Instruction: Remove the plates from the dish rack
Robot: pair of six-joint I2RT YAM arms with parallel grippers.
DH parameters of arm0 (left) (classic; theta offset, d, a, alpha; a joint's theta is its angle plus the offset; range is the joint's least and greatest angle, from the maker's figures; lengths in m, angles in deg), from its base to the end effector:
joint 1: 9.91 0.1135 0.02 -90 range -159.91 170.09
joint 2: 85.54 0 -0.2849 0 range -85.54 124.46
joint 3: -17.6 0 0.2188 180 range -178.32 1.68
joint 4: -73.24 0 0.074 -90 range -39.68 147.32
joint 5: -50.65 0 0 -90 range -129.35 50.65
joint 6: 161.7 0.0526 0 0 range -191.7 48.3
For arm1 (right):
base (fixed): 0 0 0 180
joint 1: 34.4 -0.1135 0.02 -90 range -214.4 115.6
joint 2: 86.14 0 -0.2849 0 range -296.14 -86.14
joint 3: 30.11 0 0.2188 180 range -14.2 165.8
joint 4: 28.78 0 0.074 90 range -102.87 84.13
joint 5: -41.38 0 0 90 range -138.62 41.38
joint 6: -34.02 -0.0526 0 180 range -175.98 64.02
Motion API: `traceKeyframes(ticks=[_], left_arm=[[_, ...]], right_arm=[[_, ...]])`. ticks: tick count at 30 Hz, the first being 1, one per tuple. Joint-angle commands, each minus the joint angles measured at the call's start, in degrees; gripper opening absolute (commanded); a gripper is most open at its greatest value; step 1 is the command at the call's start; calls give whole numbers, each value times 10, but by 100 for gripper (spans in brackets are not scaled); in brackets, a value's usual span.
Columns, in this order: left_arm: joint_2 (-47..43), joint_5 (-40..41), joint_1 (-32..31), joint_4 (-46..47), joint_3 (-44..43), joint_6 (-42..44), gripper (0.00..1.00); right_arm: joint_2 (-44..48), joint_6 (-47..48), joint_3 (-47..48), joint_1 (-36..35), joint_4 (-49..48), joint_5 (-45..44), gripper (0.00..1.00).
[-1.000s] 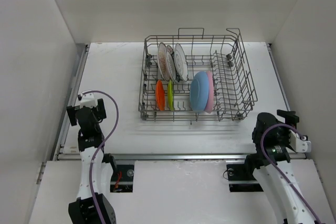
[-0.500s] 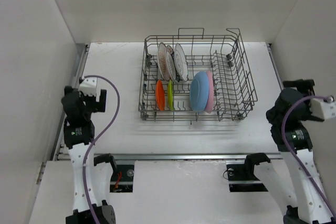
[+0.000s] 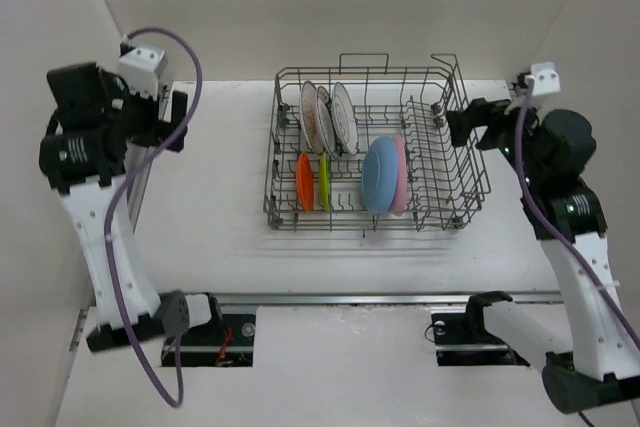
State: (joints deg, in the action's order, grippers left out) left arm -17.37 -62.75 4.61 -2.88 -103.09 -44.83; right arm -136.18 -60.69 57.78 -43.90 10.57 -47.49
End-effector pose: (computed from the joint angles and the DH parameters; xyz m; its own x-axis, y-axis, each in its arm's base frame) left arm 0.1594 0.0197 0.5027 -0.2905 0.3532 -0.8893 0.2842 0.9193 0.2723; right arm 0.1343 0.0235 0.4628 -0.0409 0.0764 -0.9962 -0.1817 0.9799 0.0826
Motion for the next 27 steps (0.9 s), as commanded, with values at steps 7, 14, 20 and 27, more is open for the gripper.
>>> traceKeyframes(ticks=[7, 14, 20, 27], left_arm=[[282, 337, -174, -142, -334, 65, 100], [347, 456, -381, -11, -257, 78, 100], [478, 406, -387, 126, -330, -99, 77], [523, 274, -382, 220, -285, -240, 66]], right_arm=[[-230, 5, 163, -6, 35, 221, 95], [-334, -38, 213, -6, 36, 187, 81], [-278, -136, 100, -6, -63, 95, 79], [-215, -179, 47, -11, -65, -56, 79]])
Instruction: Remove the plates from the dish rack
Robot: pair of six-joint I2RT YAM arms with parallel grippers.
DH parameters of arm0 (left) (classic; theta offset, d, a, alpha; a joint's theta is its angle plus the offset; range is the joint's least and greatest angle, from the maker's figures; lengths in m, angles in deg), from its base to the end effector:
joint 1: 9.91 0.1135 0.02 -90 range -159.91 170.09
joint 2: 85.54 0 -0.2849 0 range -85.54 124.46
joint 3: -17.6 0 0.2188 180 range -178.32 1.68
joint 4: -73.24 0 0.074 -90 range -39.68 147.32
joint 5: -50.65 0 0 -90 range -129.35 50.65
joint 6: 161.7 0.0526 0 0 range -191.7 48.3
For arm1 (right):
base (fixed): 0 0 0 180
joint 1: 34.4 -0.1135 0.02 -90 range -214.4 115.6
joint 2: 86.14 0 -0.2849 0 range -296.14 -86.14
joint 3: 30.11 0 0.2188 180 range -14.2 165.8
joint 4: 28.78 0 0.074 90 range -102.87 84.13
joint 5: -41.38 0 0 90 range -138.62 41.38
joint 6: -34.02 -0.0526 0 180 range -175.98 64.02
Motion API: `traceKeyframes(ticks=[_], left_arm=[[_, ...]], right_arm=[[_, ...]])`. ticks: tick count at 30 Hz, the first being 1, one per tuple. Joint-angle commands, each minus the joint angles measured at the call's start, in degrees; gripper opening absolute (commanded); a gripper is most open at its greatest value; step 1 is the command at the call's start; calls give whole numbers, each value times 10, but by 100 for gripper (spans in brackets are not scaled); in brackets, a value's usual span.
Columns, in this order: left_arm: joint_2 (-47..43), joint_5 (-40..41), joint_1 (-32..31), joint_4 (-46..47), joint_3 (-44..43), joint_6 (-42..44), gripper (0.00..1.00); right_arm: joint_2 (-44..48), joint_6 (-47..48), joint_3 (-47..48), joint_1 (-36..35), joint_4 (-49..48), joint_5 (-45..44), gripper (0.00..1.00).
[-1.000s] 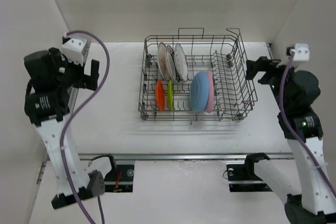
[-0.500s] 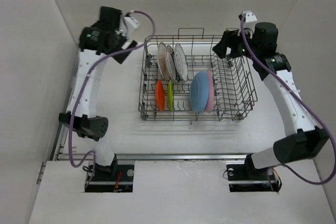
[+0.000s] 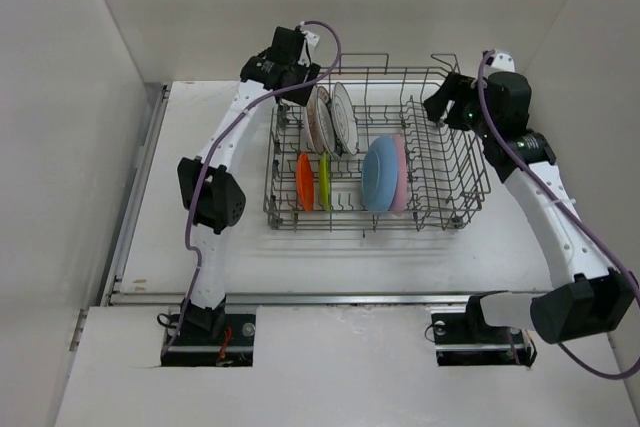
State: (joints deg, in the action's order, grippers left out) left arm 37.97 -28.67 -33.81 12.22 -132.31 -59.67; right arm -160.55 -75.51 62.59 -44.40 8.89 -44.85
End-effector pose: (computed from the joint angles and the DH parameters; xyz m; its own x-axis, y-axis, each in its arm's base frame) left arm 0.4398 -0.1842 0.3769 -0.4541 0.4252 -0.7829 0.3613 0.8911 0.2745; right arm 0.2658 0.0504 0.4146 -0.3863 0.2706 -0.8818 -0.1116 0.9353 0.3359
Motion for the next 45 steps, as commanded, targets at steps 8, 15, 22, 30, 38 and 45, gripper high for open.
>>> traceKeyframes(ticks=[8, 15, 22, 30, 38, 45], left_arm=[[2, -87, 13, 75, -3, -160, 56], [-26, 0, 13, 52, -47, -142, 56], [-32, -38, 8, 27, -23, -142, 64], [10, -95, 14, -3, 13, -157, 53], [26, -137, 14, -9, 25, -176, 24], [-1, -155, 14, -16, 19, -238, 0]], right_arm=[[87, -24, -33, -6, -22, -104, 79], [116, -24, -45, -6, -4, -123, 79], [121, -24, -51, -6, -4, -118, 79], [132, -24, -62, -6, 7, -123, 79], [137, -24, -69, -6, 7, -134, 79], [132, -24, -63, -6, 17, -141, 79]])
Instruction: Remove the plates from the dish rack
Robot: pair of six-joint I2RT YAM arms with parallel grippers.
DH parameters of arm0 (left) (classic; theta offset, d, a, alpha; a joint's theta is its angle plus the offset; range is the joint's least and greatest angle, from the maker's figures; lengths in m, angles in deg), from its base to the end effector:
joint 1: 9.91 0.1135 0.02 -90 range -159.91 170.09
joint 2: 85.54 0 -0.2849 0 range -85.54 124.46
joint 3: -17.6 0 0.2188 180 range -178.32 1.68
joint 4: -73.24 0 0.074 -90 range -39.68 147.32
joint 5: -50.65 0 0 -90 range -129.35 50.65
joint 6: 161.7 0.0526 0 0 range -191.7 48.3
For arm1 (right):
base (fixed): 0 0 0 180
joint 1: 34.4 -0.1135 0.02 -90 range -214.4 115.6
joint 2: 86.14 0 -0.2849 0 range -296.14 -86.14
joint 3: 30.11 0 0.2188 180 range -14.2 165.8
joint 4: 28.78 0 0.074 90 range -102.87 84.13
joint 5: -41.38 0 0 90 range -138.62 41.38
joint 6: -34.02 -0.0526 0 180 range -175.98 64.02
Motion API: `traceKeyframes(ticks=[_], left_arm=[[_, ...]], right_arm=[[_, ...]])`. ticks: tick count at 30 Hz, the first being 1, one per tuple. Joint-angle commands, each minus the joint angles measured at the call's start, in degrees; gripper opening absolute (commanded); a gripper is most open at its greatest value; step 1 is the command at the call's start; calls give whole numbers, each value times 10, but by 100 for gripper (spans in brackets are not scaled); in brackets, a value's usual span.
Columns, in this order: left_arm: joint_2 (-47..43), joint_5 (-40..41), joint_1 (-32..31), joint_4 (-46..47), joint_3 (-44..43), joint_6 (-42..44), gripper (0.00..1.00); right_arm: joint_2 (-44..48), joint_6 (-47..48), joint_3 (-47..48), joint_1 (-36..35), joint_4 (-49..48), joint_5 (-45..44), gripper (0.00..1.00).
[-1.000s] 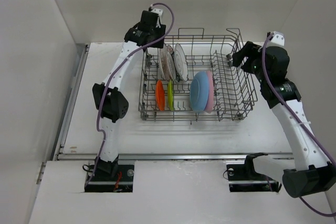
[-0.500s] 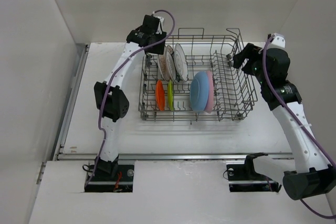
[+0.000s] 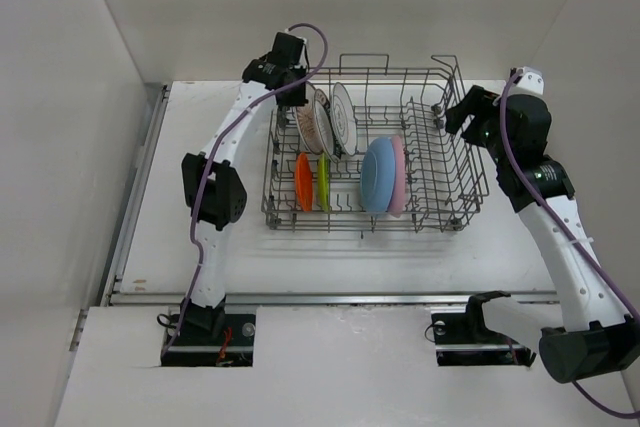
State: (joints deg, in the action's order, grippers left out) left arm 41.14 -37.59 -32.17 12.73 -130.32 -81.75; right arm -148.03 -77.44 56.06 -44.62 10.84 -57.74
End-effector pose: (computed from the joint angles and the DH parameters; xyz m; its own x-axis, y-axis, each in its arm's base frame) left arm 0.4560 -0.1849 0.3411 -0.6390 0.0731 -0.7657 0.2489 0.9616 -0.1160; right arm 0.2049 0.0285 0.4214 -0.2514 0.3217 -0.9129 0.0722 0.9467 0.3138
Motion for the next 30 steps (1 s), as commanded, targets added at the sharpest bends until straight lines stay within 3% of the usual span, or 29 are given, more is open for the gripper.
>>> traceKeyframes(ticks=[1, 7, 12, 23, 28, 30], left_arm=[[-45, -66, -2, -21, -8, -17, 0], [-80, -34, -2, -21, -83, -33, 0], [-110, 3, 3, -40, -130, 3, 0], [-158, 34, 27, -58, -124, 52, 0], [-186, 55, 90, -64, -104, 69, 0], [-204, 25, 166, -64, -58, 51, 0]], right_arm=[[6, -5, 2, -4, -2, -12, 79], [6, 0, 13, -4, -9, 14, 79], [-4, 17, 31, -4, -9, 60, 79], [-61, 22, 50, -9, -60, 189, 75], [-98, 22, 86, -30, -67, 236, 74], [-118, 22, 105, -37, -67, 247, 74]])
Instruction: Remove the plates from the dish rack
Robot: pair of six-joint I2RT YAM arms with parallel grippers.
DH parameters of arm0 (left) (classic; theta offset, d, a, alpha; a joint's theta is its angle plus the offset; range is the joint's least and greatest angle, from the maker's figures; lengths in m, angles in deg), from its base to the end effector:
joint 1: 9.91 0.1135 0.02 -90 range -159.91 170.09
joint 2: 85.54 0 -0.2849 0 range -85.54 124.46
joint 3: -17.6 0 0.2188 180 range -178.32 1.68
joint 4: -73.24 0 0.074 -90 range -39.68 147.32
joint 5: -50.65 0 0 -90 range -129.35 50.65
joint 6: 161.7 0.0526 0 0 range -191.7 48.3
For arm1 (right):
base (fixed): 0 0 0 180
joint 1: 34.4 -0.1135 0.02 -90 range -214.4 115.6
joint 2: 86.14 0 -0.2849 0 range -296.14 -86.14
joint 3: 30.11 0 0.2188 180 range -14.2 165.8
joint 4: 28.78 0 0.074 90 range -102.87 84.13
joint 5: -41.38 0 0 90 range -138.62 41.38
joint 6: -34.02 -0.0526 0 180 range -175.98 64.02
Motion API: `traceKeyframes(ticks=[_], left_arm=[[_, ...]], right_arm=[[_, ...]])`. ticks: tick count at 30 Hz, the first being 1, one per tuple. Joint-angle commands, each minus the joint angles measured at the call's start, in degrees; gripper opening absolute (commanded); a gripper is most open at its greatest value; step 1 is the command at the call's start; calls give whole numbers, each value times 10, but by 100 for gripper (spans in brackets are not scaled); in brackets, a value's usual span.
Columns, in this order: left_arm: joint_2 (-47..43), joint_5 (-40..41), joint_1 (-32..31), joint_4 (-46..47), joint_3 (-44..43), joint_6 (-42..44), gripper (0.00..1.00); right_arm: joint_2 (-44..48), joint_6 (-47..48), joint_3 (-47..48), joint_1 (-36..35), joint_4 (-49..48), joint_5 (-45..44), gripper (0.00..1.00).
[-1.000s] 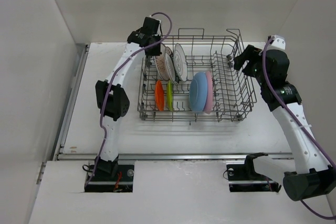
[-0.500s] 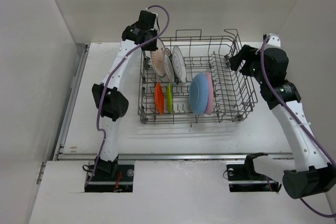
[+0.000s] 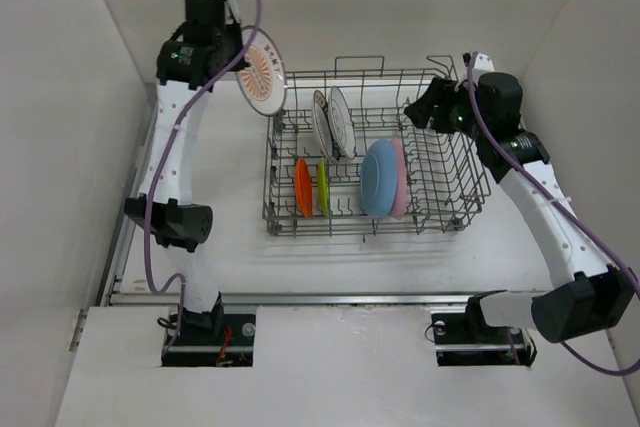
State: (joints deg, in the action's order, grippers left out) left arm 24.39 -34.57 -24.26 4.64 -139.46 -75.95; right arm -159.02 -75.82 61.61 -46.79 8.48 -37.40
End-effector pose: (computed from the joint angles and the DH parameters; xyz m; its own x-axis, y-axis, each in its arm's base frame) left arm 0.3727 -0.0908 0.4954 -0.3664 0.0175 -0.9303 0.1451 0.9887 -0.0385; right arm 0.2541 0.0663 0.4167 -0.4229 0.2479 -0.8716 -0.2628 0.8869 0.3798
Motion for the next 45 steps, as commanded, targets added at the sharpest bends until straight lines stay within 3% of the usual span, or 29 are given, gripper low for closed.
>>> traceKeyframes(ticks=[1, 3, 7, 11, 15, 22, 23, 28, 35, 38, 42, 44, 45], left_arm=[[-42, -32, 119, 25, 54, -17, 0], [-48, -100, 204, 41, 131, -33, 0], [-11, -294, 288, 59, 228, -18, 0], [67, -396, 317, 30, 241, 45, 0], [96, -455, 346, 58, 284, 57, 0], [150, -421, 352, 31, 284, 86, 11], [157, -401, 352, 31, 284, 91, 19], [168, -367, 352, 7, 265, 111, 35], [173, -339, 352, -31, 187, 123, 33], [166, -320, 346, -43, 135, 123, 38], [160, -231, 320, -55, 94, 154, 48], [155, -208, 310, -69, 73, 154, 48], [155, -214, 299, -78, 41, 146, 43]], right_arm=[[-14, 6, 63, -24, -43, 52, 74], [-21, 13, 68, -30, -43, 59, 74], [-32, 18, 58, -35, -55, 59, 74], [-59, 18, 69, -35, -55, 71, 74], [-77, 23, 82, -35, -55, 89, 74], [-82, 29, 64, -35, -61, 72, 75], [-82, 29, 58, -35, -61, 71, 75], [-76, 34, 58, -35, -55, 52, 77], [-76, 45, 58, -35, -44, 33, 79], [-71, 50, 64, -35, -39, 33, 79], [-60, 50, 64, -35, -33, 27, 79], [-48, 55, 64, -35, -26, 27, 79], [-39, 55, 64, -35, -26, 21, 79]])
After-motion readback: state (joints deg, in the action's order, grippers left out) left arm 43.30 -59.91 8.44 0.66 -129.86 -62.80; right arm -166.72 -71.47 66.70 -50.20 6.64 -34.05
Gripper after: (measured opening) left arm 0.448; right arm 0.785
